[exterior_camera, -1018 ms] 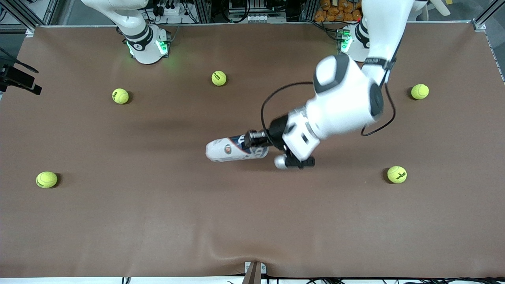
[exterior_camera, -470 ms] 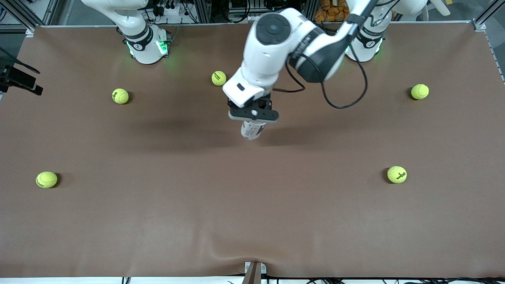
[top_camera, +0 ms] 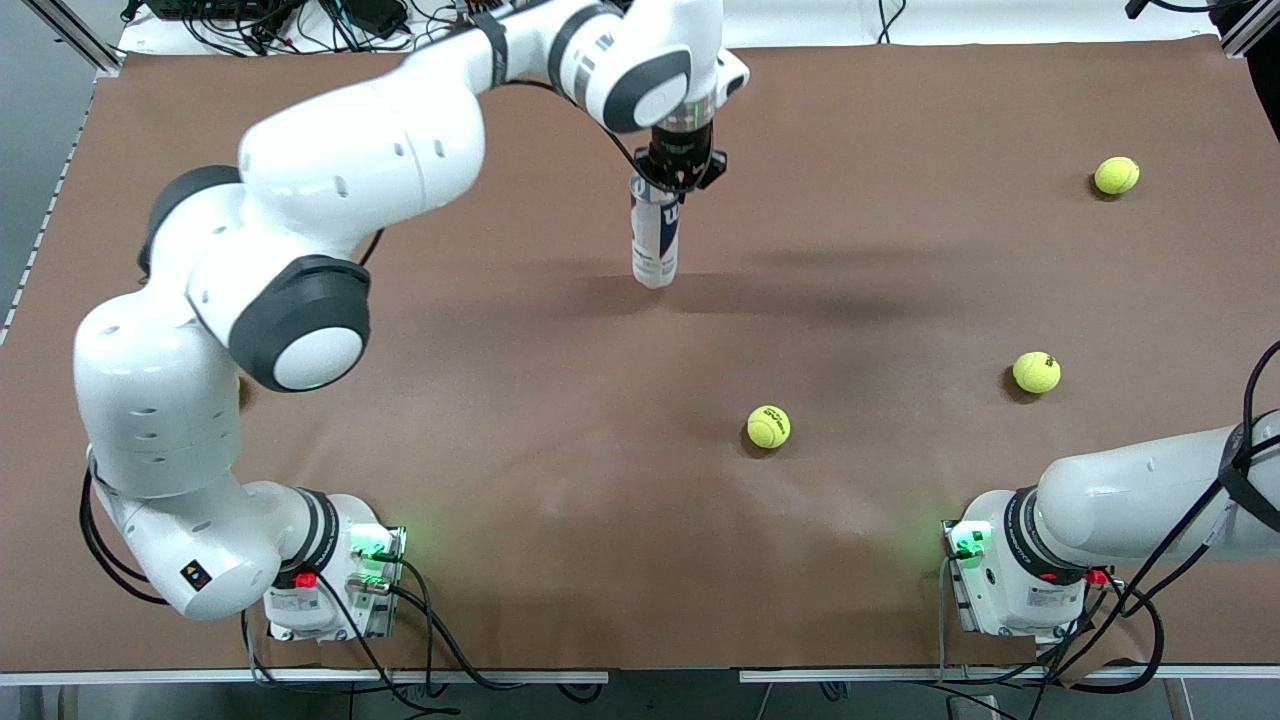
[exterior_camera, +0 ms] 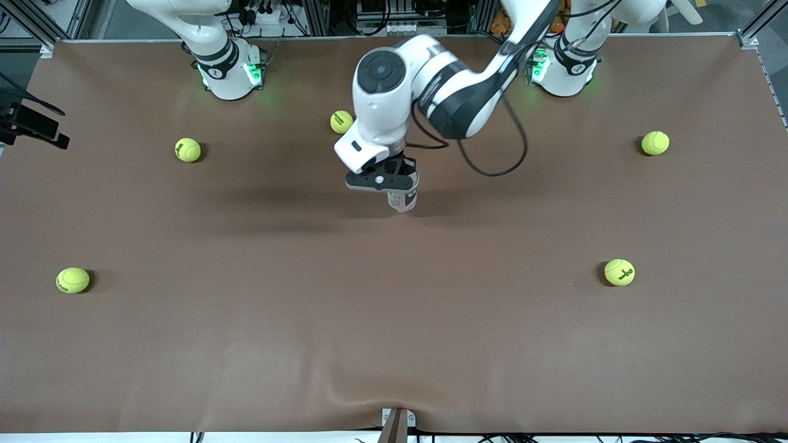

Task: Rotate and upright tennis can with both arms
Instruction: 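Lift and rotate the can upright with the left gripper, then lower the upright can onto the table with the left gripper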

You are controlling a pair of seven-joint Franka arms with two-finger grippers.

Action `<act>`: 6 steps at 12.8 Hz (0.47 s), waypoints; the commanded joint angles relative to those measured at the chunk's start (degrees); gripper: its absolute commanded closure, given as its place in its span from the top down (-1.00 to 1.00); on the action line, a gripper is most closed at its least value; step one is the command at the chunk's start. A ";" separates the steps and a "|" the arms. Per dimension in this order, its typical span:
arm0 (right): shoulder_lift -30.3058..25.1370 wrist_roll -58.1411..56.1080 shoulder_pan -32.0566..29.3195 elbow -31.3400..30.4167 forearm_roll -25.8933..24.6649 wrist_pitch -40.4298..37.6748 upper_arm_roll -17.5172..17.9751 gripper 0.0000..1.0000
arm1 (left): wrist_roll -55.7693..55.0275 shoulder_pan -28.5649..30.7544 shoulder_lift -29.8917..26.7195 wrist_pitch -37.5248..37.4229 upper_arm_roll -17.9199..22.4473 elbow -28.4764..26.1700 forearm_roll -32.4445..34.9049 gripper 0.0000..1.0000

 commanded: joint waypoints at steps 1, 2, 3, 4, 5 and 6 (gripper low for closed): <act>-0.44 0.78 -0.55 -0.47 -0.15 0.39 0.79 1.00 | -1.07 -0.32 0.98 0.26 0.60 0.86 1.20 -1.00; -0.36 0.78 -0.55 -0.47 -0.15 0.39 0.79 1.00 | -1.07 -0.32 1.50 0.35 0.60 0.86 1.11 -1.00; -0.36 0.69 -0.55 -0.39 -0.15 0.39 0.79 1.00 | -1.07 -0.32 1.77 0.35 0.60 0.86 1.11 -1.00; -0.36 0.77 -0.55 -0.38 -0.15 0.39 0.79 1.00 | -1.24 -0.15 2.21 0.52 0.60 0.95 0.85 -1.00; -0.36 0.78 -0.64 -0.38 -0.15 0.39 0.79 1.00 | -1.24 -0.15 2.47 1.22 0.60 0.95 0.85 -0.98; -0.36 0.78 -0.73 -0.38 -0.15 0.39 0.79 1.00 | -1.33 -0.15 3.00 2.62 0.60 0.95 0.76 -0.98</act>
